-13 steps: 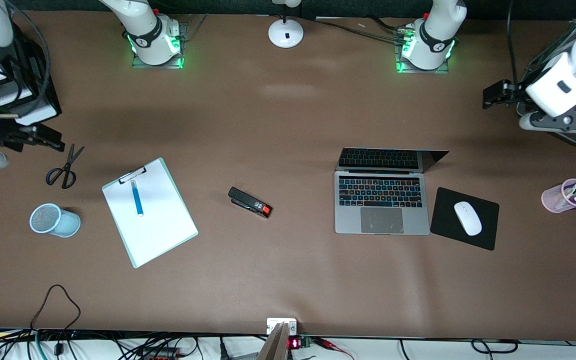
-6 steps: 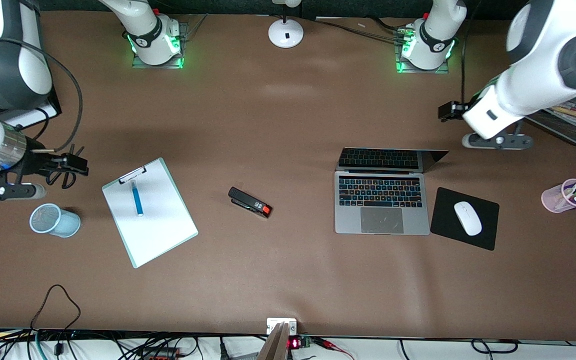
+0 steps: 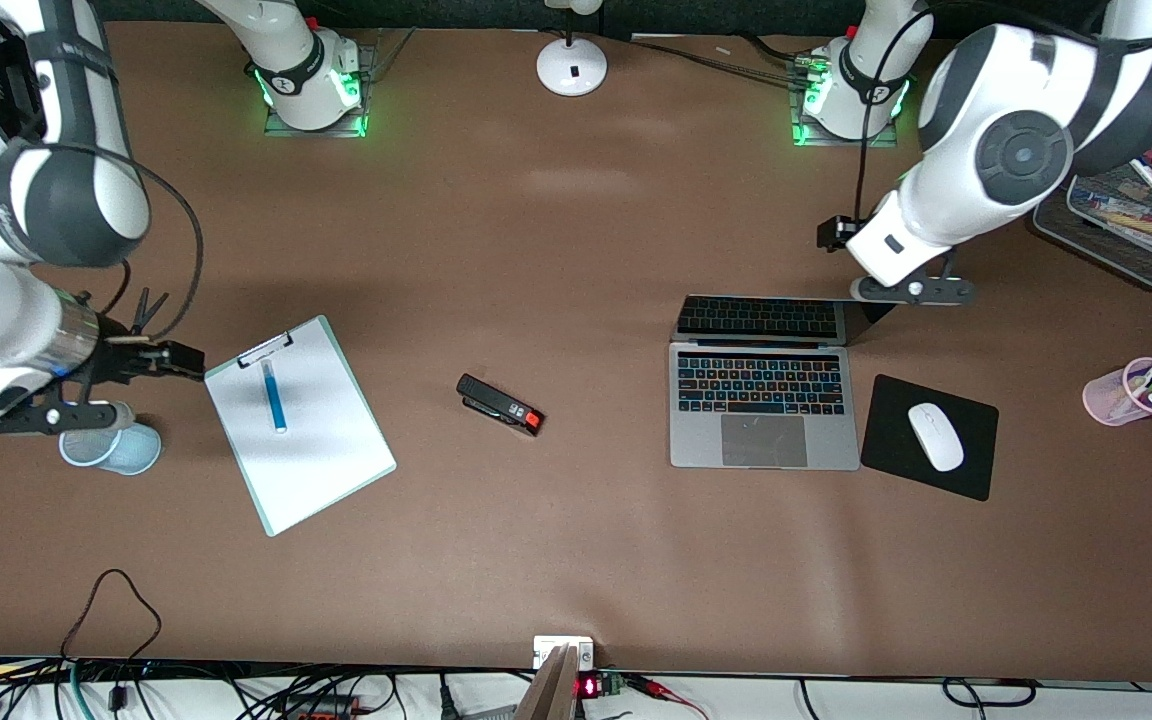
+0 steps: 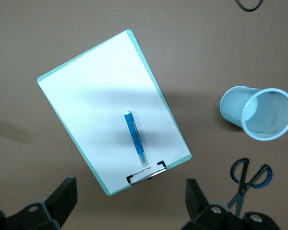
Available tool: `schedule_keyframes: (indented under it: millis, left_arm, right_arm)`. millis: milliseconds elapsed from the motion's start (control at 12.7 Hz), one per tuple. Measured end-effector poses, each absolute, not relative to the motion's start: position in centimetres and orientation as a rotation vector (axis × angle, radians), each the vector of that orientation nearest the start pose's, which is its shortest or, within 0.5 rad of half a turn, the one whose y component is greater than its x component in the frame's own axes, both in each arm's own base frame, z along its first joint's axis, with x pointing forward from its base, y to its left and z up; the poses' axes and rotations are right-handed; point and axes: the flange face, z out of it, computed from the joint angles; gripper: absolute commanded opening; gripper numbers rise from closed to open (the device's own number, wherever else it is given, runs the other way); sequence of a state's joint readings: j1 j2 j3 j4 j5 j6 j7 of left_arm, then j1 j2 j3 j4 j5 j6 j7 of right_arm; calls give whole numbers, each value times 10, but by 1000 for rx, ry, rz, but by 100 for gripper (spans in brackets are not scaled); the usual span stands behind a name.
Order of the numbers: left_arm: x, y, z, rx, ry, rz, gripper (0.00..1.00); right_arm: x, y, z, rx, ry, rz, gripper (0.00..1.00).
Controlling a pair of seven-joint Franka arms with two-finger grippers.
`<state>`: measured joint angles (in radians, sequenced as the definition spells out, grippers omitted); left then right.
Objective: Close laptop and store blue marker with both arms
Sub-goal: 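Move the left gripper to the laptop while the right gripper reaches the marker, then shut the laptop with the left gripper while the right gripper grasps the marker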
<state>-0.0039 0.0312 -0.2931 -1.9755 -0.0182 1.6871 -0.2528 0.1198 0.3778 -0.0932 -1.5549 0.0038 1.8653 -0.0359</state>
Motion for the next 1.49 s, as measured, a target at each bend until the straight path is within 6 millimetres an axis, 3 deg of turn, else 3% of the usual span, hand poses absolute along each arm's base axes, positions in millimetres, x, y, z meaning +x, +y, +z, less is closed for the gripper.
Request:
schedule_keyframes:
  millis: [236, 942, 1099, 1492]
  left_arm:
    - [495, -170, 414, -3031, 110, 510, 100]
    - [517, -212, 342, -3098, 67, 425, 100]
    - [526, -214, 338, -3118, 69, 374, 100]
    - [557, -219, 349, -3135, 101, 235, 100]
  right_arm:
    - [670, 39, 395, -3170, -152, 122, 100]
    - [679, 45, 322, -3153, -350, 205, 100]
    - [681, 45, 308, -3144, -419, 204, 100]
    - [684, 44, 272, -3117, -565, 223, 100]
